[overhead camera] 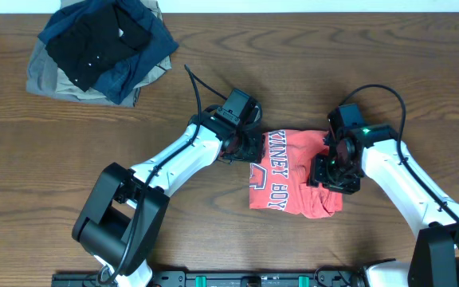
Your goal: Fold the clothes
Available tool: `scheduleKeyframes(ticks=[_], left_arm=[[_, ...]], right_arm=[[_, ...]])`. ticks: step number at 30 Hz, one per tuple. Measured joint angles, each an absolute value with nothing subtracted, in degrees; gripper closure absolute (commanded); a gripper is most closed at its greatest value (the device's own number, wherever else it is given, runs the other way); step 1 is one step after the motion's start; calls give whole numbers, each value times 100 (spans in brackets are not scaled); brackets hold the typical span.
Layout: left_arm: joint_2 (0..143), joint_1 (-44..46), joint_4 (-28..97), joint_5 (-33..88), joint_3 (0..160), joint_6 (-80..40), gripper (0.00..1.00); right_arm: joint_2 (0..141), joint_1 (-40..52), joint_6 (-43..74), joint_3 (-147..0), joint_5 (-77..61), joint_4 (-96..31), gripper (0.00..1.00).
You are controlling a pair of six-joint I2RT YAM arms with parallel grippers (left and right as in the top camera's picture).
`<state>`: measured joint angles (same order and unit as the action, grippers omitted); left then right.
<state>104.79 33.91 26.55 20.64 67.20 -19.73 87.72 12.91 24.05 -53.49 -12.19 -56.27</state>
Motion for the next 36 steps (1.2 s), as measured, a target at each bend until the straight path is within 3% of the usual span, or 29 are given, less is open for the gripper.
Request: scheduleKeyframes(ticks=[4, 10, 16, 26, 36], left_arm=[[10479, 3391, 2652, 2060, 6720, -1973, 43], [10479, 3391, 2648, 2056, 6720, -1990, 37], [10479, 3391, 2650, 2058, 6720, -1992, 37], [10619, 3391, 2628, 2058, 6720, -1992, 37], [10759, 3391, 2545, 2060, 6720, -1992, 36]], right_arm=[[8772, 1317, 2412, -5334, -1227, -5540, 76], [8772, 1326, 2462, -5140, -1216, -5264, 99], [8772, 1315, 2497, -5140, -1074, -5433, 99], [8772, 860, 2495, -6329, -150, -7120, 99], [8772, 357, 2602, -6265, 419, -7373, 93]])
